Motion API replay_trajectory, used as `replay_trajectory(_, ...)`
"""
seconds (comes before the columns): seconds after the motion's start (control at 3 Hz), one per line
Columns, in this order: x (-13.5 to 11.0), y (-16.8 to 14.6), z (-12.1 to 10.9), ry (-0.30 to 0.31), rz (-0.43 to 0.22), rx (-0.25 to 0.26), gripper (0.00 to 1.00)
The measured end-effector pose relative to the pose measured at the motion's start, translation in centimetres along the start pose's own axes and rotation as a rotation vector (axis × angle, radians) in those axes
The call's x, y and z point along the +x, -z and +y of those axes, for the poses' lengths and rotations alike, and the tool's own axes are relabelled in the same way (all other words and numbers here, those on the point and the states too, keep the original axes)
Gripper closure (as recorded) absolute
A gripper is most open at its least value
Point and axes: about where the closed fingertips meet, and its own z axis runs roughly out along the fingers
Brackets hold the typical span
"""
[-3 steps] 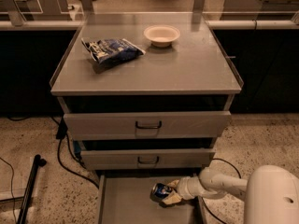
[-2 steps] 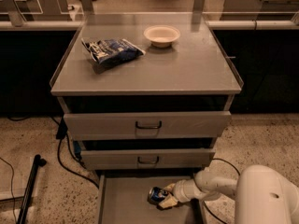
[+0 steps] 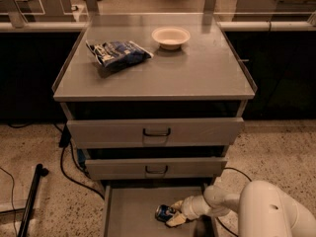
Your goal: Place pepsi can into bottom drawer
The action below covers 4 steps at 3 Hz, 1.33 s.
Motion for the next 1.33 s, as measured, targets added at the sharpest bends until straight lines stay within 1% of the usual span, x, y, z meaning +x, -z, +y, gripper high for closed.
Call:
replay_trajectory(0.33, -0.08, 0.02, 0.06, 0.001, 0.001, 0.0, 0.87)
replay_trajectory(1.33, -0.08, 0.01, 0.07, 0.001, 0.0, -0.001, 0.16)
